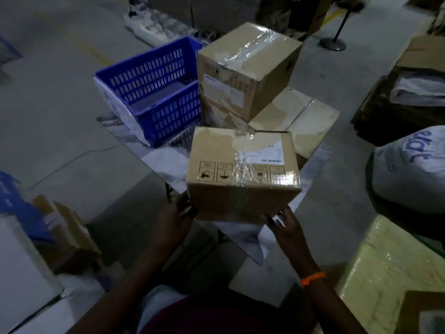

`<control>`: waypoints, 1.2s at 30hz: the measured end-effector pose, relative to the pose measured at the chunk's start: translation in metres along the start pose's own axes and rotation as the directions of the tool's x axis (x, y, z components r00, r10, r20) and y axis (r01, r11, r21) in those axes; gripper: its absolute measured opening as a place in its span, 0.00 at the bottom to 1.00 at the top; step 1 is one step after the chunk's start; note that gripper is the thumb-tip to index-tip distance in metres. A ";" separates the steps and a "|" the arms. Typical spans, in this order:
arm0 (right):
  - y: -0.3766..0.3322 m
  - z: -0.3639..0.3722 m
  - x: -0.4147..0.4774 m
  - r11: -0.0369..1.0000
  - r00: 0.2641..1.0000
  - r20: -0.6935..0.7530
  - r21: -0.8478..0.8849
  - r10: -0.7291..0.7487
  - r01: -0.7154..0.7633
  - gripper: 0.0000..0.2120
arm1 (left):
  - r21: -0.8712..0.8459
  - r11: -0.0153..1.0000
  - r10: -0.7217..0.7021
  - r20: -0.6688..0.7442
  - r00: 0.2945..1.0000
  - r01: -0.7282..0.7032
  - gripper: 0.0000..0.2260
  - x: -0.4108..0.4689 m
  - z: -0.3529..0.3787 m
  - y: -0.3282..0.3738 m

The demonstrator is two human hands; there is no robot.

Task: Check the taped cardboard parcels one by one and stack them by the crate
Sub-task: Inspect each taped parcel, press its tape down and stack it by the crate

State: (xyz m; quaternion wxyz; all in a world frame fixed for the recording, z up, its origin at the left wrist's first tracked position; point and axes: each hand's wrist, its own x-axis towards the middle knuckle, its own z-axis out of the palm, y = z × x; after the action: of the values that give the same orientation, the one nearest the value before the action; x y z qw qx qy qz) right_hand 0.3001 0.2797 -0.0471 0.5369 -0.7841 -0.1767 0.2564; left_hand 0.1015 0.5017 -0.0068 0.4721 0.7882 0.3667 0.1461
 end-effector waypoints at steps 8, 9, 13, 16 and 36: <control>-0.043 0.008 0.007 0.980 0.980 0.030 0.030 -0.196 0.195 0.17 | -0.178 0.983 -0.005 -0.310 0.951 -0.053 0.08 0.005 -0.007 0.014; -0.043 0.009 0.012 0.977 0.977 0.030 0.022 -0.211 0.210 0.20 | -0.120 0.988 0.050 -0.356 0.933 -0.098 0.06 0.006 -0.009 0.013; -0.037 0.014 0.036 0.987 0.985 0.070 0.022 -0.160 0.159 0.28 | -0.044 0.997 0.051 -0.276 0.960 -0.066 0.14 0.022 -0.012 -0.006; -0.027 0.016 0.058 0.999 0.994 0.102 -0.006 -0.049 0.050 0.26 | -0.137 0.990 -0.056 -0.186 0.981 0.030 0.20 0.037 -0.004 -0.013; -0.039 0.077 0.154 0.428 0.904 0.300 -0.804 -0.306 0.412 0.37 | 0.645 0.716 0.181 0.200 0.963 -0.268 0.29 0.135 0.063 -0.013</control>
State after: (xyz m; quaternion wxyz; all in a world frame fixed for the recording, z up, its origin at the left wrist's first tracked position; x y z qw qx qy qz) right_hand 0.3787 0.4370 -0.0656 0.1131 -0.8731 -0.4707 0.0578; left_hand 0.2252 0.5624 -0.0661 0.1596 0.9504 0.2665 0.0131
